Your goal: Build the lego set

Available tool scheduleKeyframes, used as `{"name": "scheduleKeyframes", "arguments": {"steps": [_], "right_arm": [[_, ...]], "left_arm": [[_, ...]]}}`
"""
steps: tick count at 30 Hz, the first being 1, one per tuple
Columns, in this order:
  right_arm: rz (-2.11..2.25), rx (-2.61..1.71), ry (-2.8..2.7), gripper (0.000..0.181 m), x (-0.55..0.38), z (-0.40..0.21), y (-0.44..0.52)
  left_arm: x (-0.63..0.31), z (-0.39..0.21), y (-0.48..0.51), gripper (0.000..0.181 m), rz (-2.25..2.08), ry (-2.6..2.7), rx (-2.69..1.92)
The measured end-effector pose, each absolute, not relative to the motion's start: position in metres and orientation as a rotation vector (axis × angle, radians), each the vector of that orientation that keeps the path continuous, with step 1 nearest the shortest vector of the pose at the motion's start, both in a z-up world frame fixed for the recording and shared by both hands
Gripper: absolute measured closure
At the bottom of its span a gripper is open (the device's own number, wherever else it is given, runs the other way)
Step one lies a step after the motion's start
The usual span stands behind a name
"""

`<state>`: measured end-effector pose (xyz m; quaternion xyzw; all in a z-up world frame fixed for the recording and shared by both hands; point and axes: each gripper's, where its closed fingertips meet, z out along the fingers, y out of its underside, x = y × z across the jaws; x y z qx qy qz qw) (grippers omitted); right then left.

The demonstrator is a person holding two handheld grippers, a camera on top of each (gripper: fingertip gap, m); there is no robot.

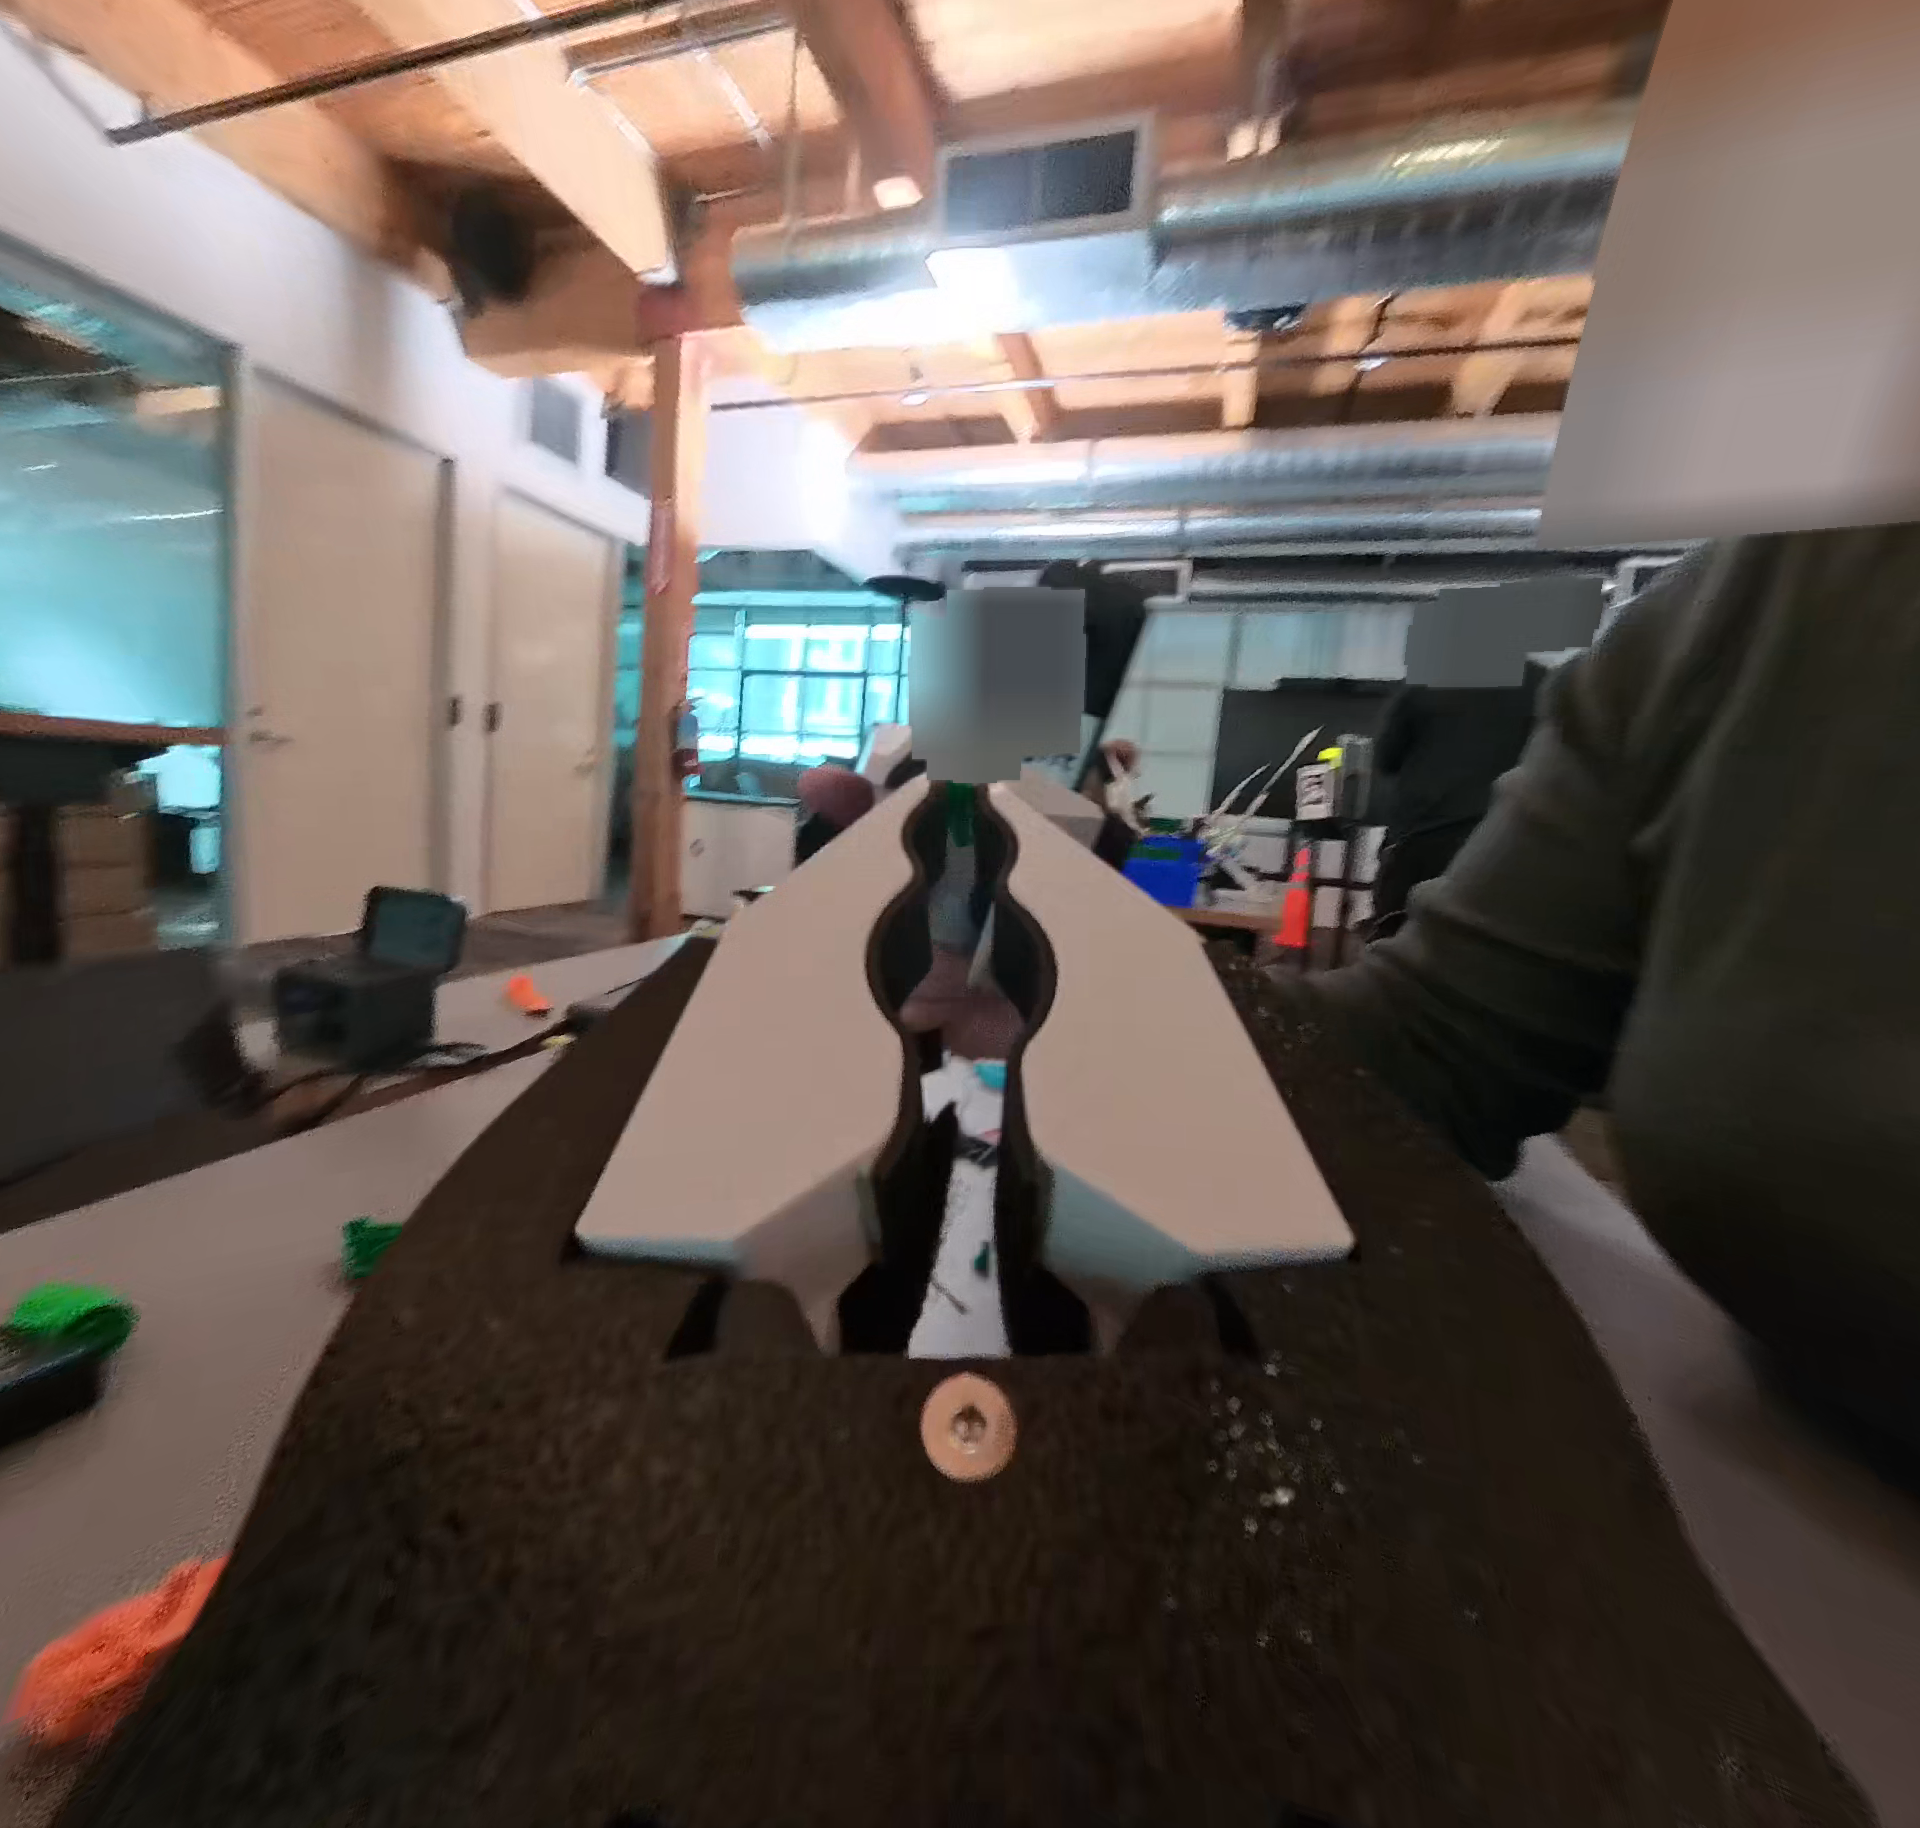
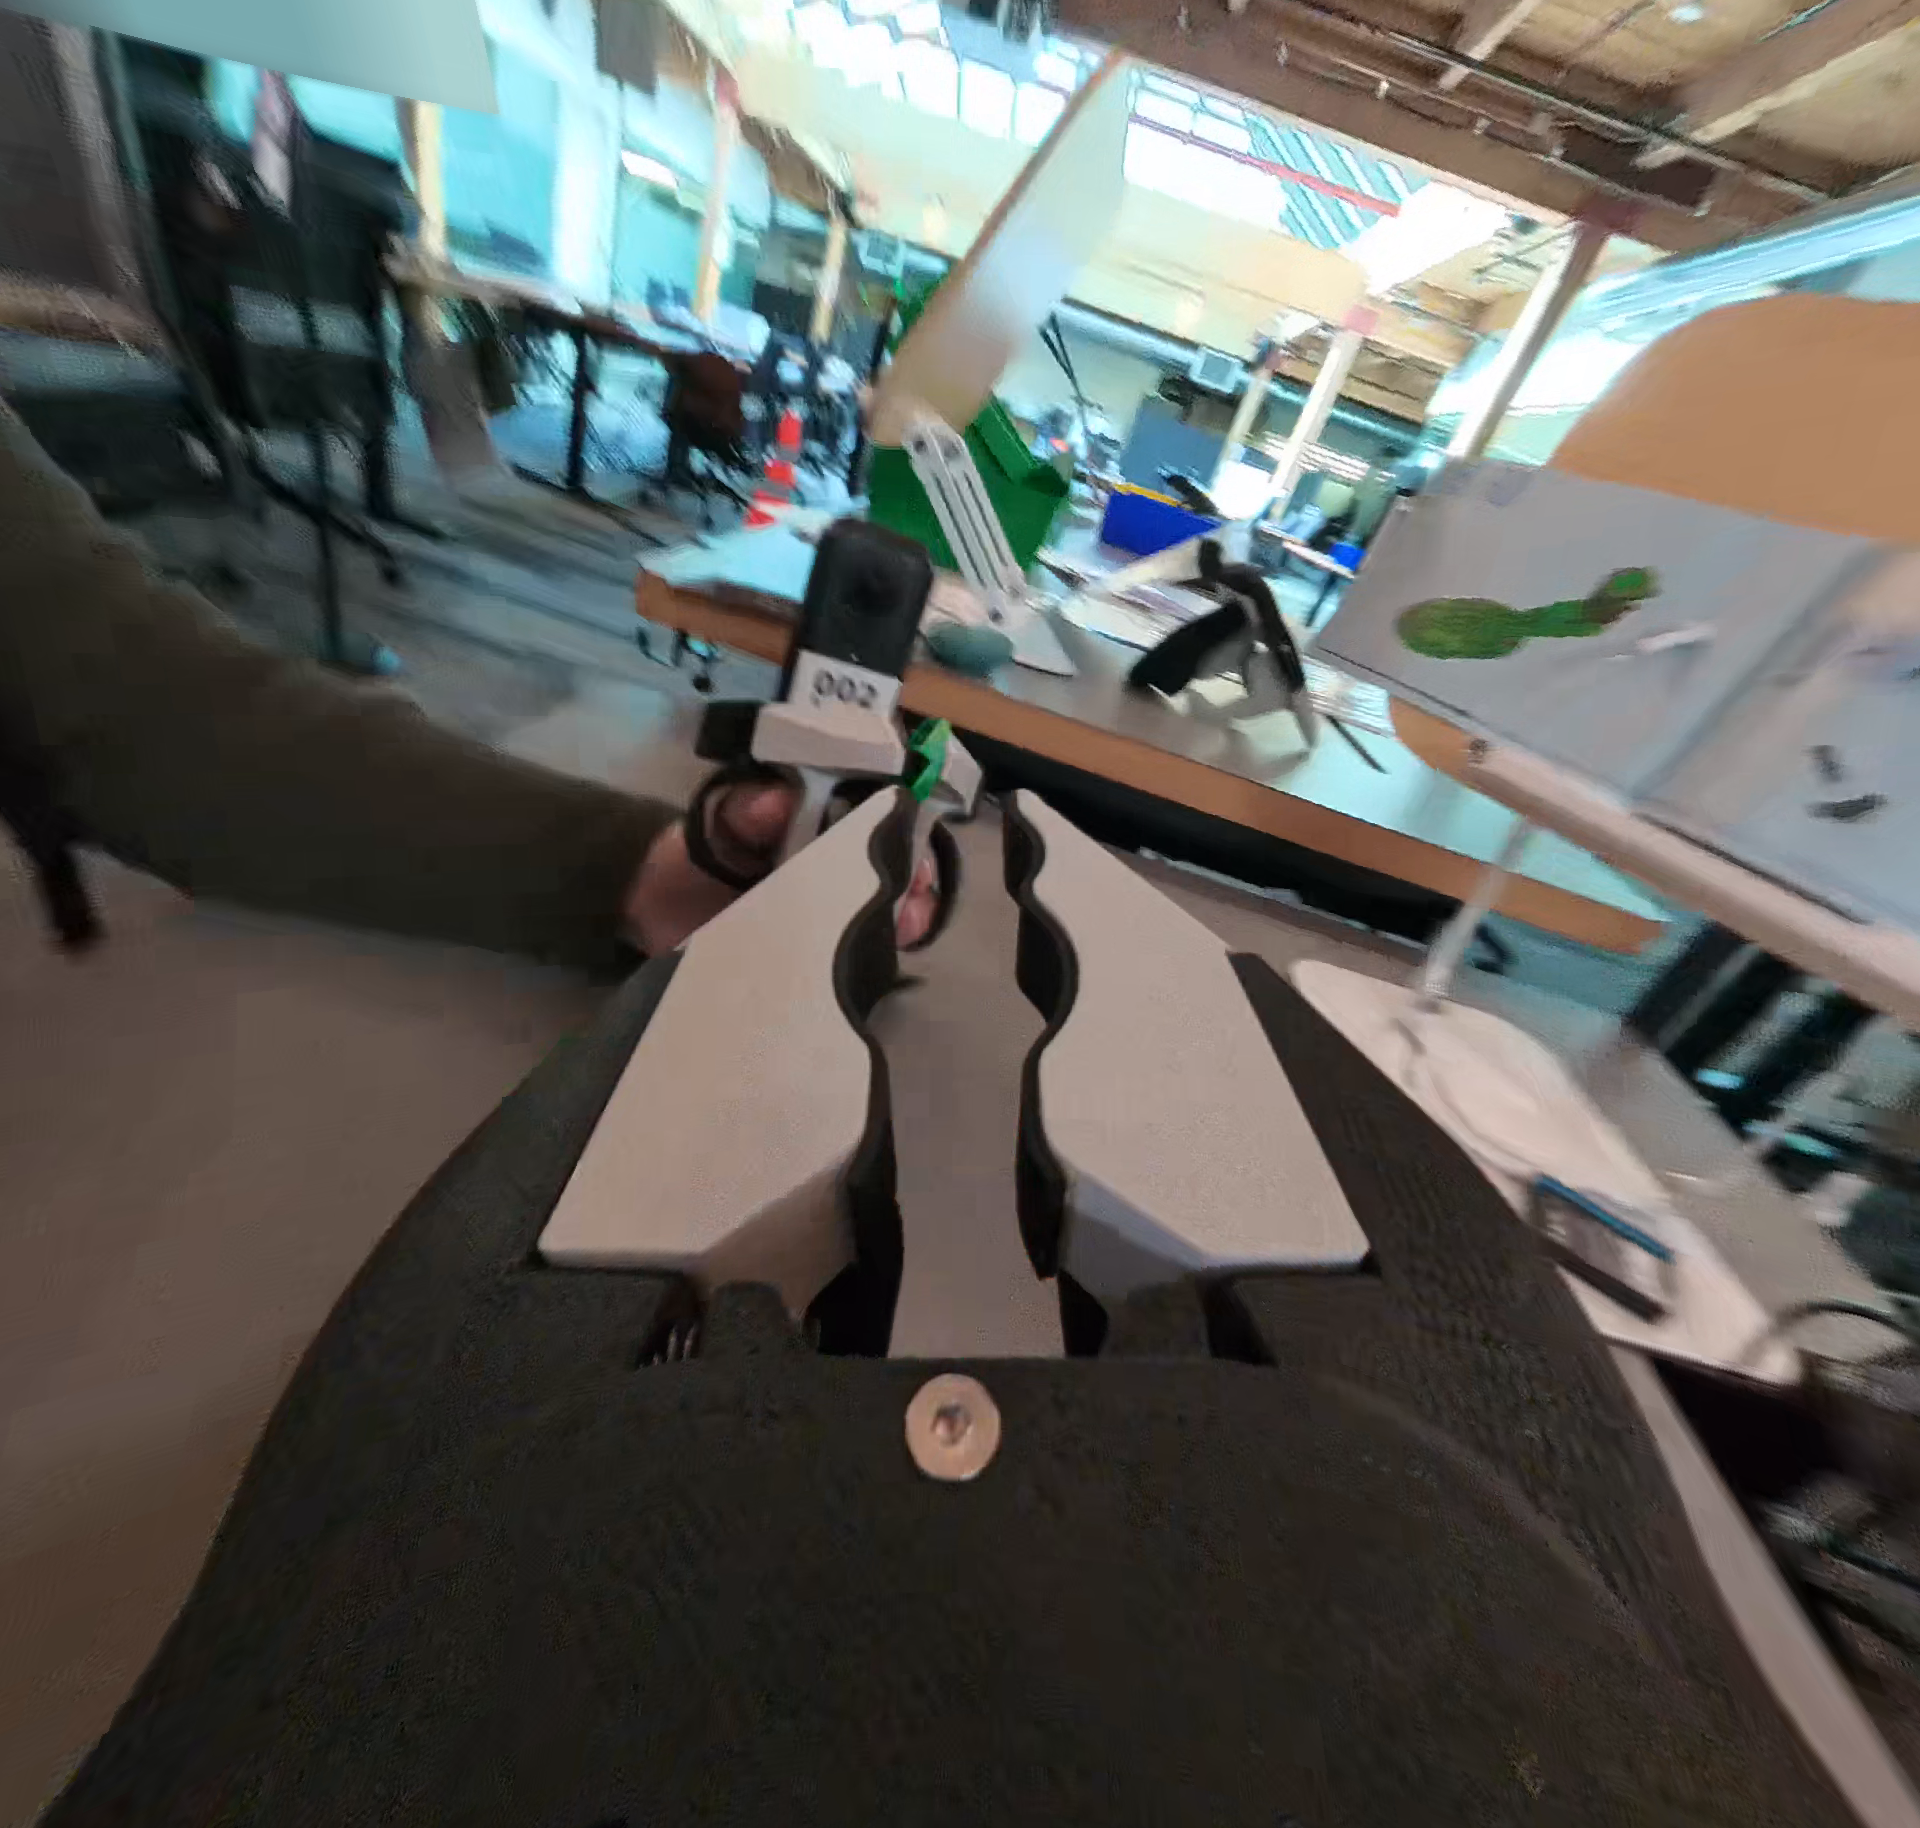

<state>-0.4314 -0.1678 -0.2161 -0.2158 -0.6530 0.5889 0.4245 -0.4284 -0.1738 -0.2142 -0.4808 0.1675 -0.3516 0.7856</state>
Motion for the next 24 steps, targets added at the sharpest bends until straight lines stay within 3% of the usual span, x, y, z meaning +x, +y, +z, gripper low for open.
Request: {"name": "scheduleKeyframes", "arguments": {"steps": [24], "right_arm": [[1.818,-0.567,-1.610,0.175,-0.425,-0.207,-0.194]], "left_arm": [[-0.422,-0.205,-0.191,0.180,-0.828,0.423,-0.927]]}}
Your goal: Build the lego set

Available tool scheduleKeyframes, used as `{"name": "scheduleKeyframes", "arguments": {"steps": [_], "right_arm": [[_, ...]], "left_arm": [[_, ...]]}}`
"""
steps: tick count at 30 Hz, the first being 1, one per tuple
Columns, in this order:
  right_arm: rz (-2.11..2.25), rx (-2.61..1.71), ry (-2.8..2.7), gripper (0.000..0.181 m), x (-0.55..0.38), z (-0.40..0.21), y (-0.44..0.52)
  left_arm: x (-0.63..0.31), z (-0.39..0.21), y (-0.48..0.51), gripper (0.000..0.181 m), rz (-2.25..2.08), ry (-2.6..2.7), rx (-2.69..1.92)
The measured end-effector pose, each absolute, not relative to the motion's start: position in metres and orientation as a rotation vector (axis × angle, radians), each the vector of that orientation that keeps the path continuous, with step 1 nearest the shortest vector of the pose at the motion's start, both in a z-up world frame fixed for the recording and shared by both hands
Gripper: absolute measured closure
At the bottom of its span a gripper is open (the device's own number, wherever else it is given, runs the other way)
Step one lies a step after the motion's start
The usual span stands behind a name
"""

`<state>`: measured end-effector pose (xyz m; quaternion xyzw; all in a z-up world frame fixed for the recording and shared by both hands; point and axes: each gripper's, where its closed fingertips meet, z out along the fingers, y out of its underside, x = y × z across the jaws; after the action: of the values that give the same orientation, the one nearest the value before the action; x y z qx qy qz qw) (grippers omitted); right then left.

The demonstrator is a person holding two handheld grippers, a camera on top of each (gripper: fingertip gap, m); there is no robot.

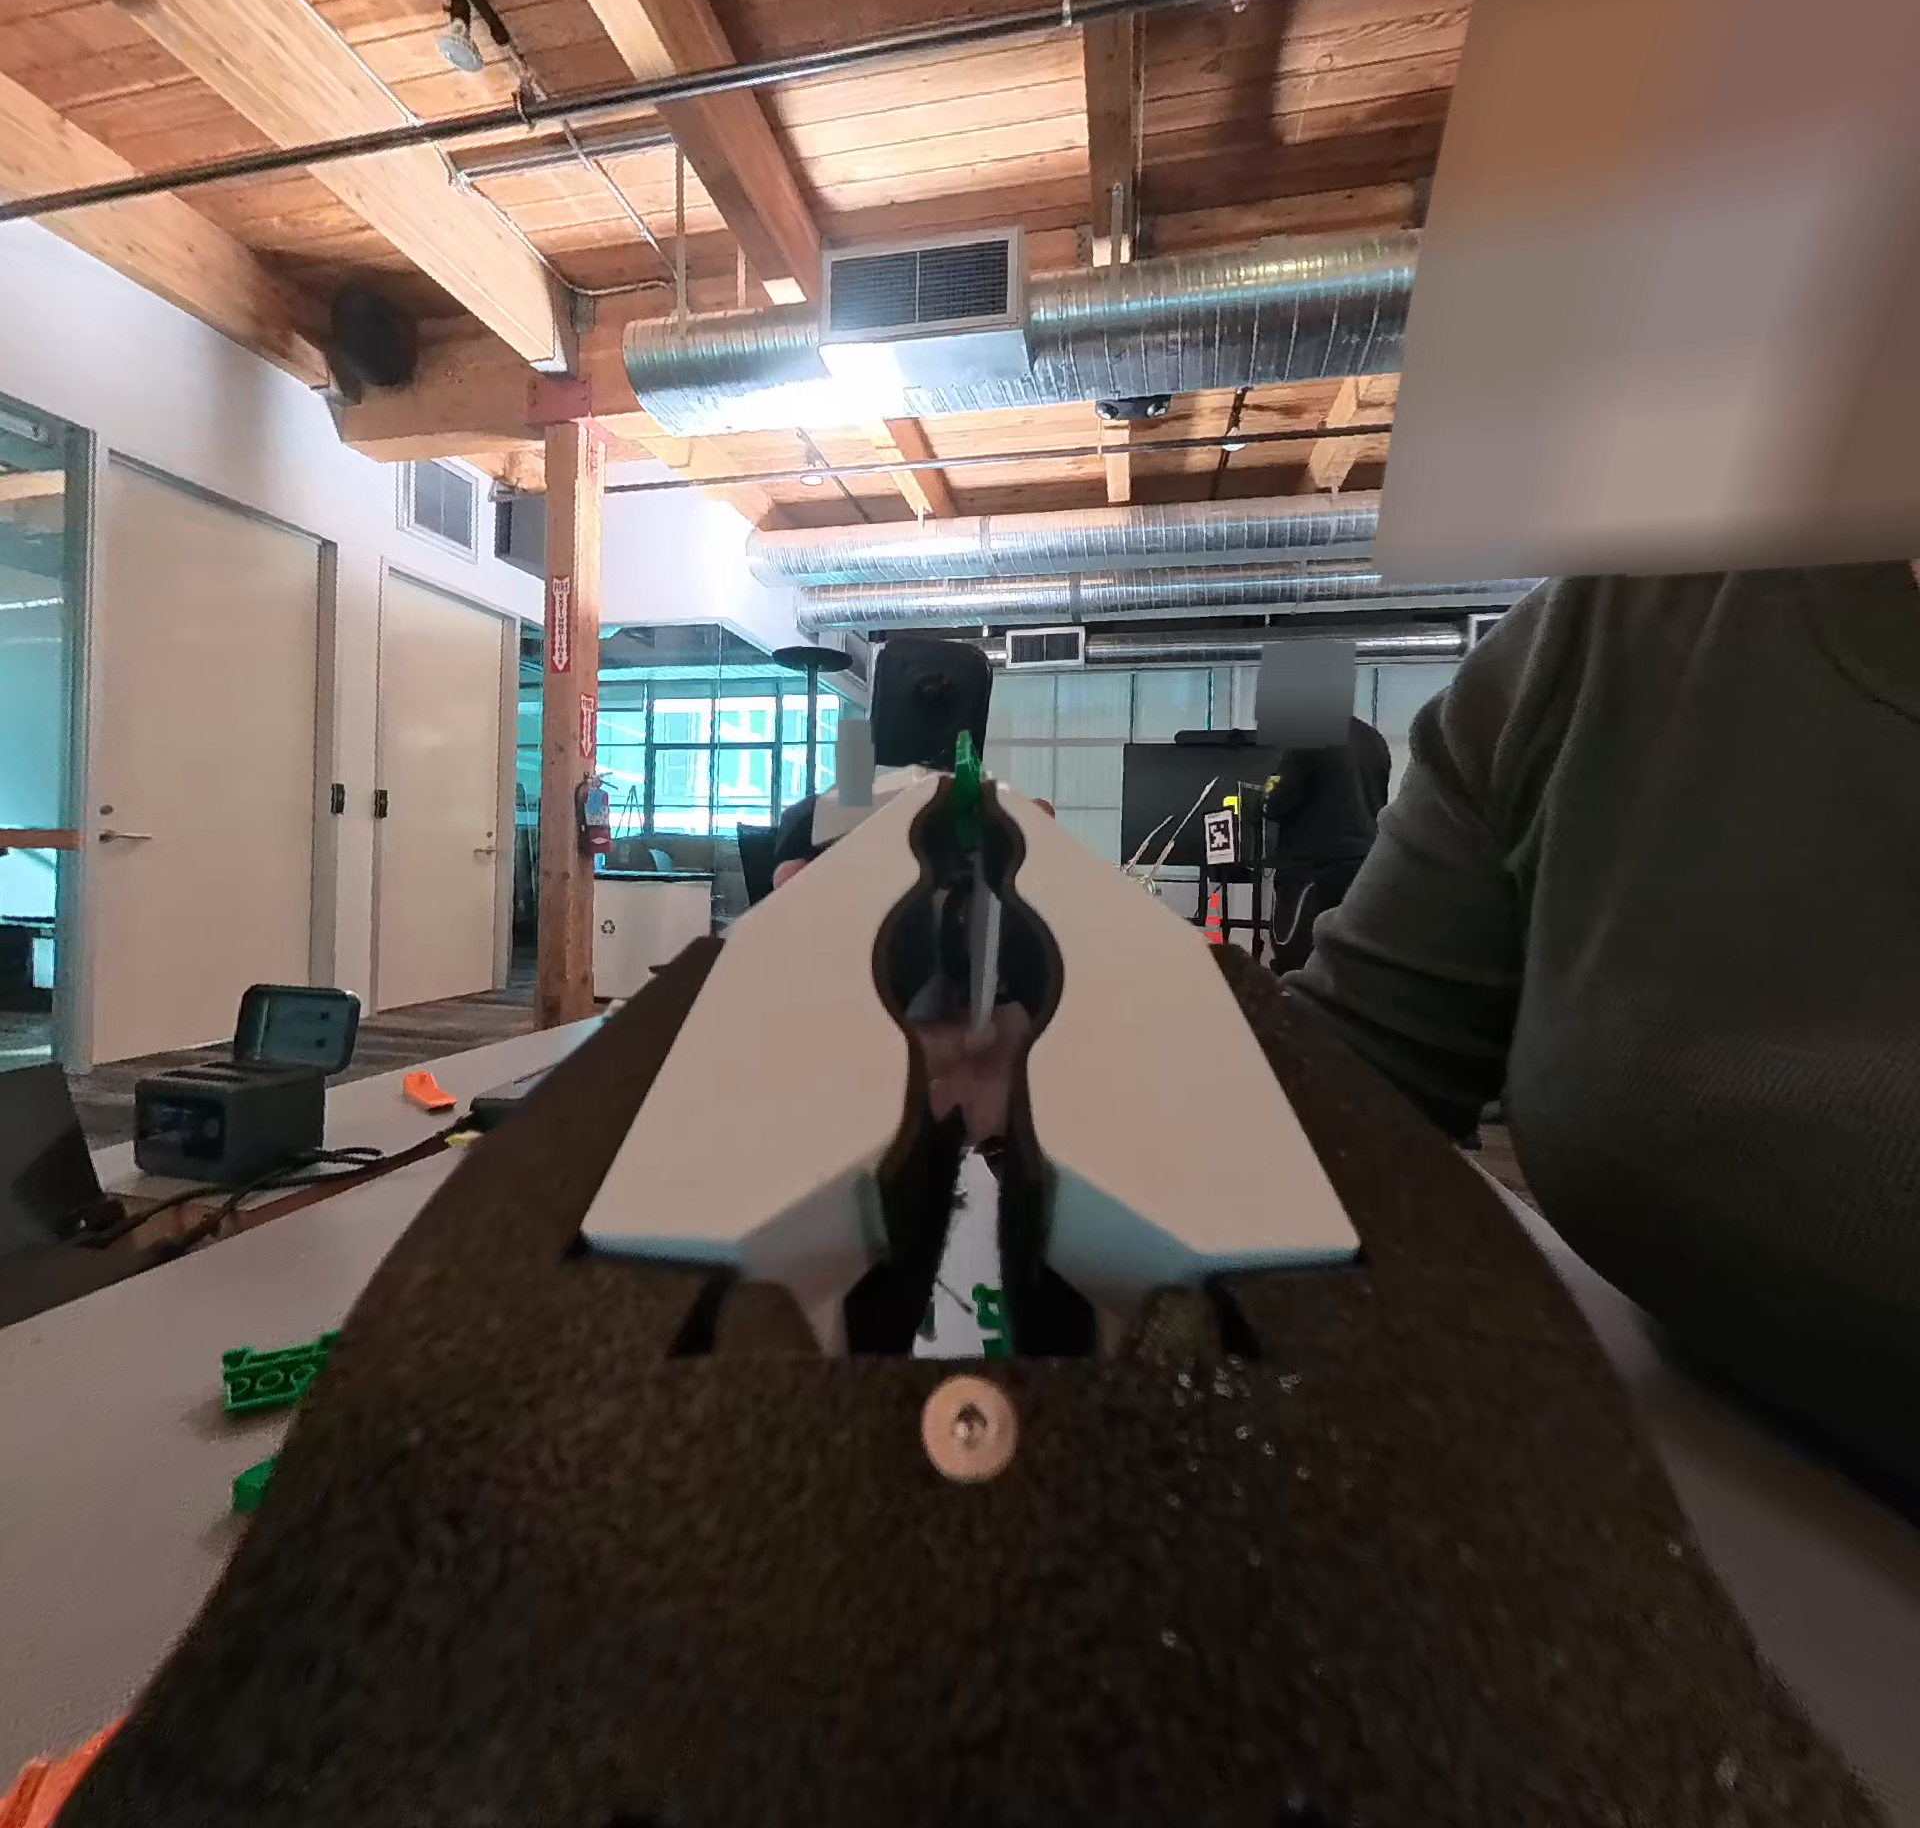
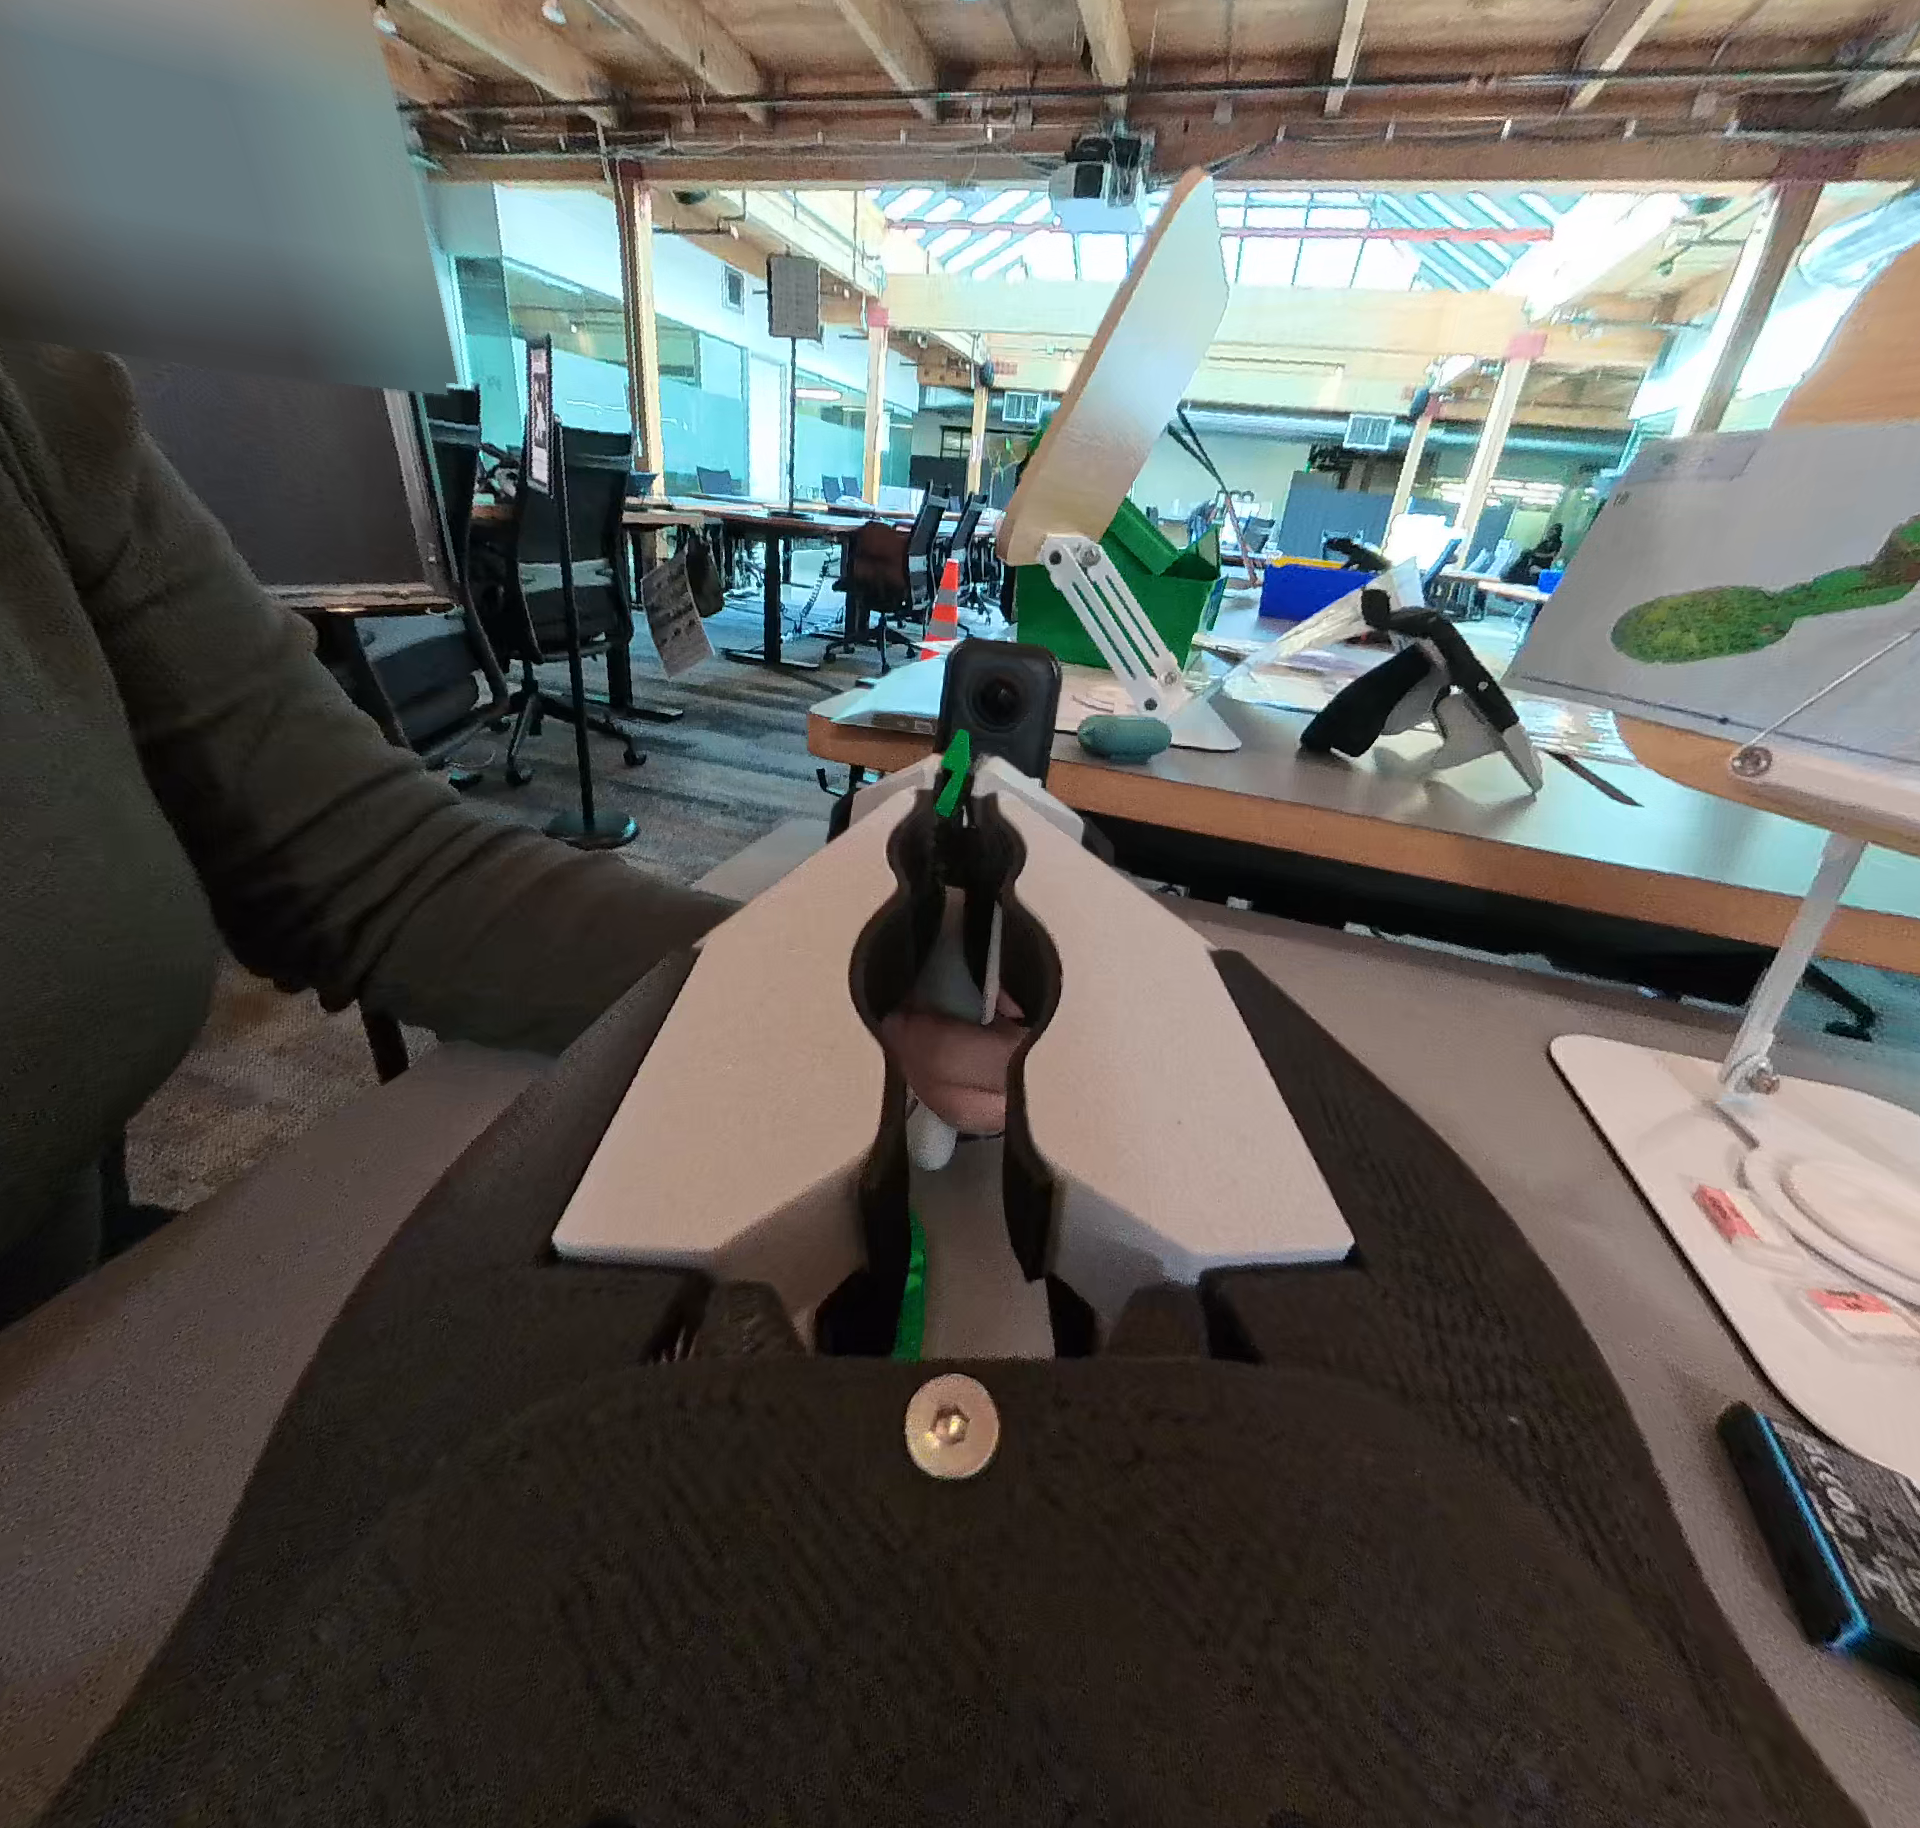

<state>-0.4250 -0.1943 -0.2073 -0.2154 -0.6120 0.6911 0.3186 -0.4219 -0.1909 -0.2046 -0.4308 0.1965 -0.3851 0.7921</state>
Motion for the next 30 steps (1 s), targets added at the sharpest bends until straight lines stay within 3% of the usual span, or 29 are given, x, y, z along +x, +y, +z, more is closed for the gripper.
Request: {"name": "scheduleKeyframes", "arguments": {"steps": [17,22,26,30], "right_arm": [[1.801,-0.596,-1.615,0.179,-0.425,-0.203,-0.193],[1.814,-0.591,-1.567,0.179,-0.425,-0.198,-0.190],[1.812,-0.567,-1.564,0.179,-0.424,-0.197,-0.192],[1.816,-0.556,-1.554,0.178,-0.423,-0.197,-0.191]], "left_arm": [[-0.419,-0.208,-0.186,0.179,-0.815,0.419,-0.968],[-0.417,-0.214,-0.179,0.156,-0.780,0.410,-1.022],[-0.412,-0.213,-0.180,0.181,-0.759,0.428,-1.002],[-0.413,-0.212,-0.179,0.181,-0.717,0.428,-0.993]]}}
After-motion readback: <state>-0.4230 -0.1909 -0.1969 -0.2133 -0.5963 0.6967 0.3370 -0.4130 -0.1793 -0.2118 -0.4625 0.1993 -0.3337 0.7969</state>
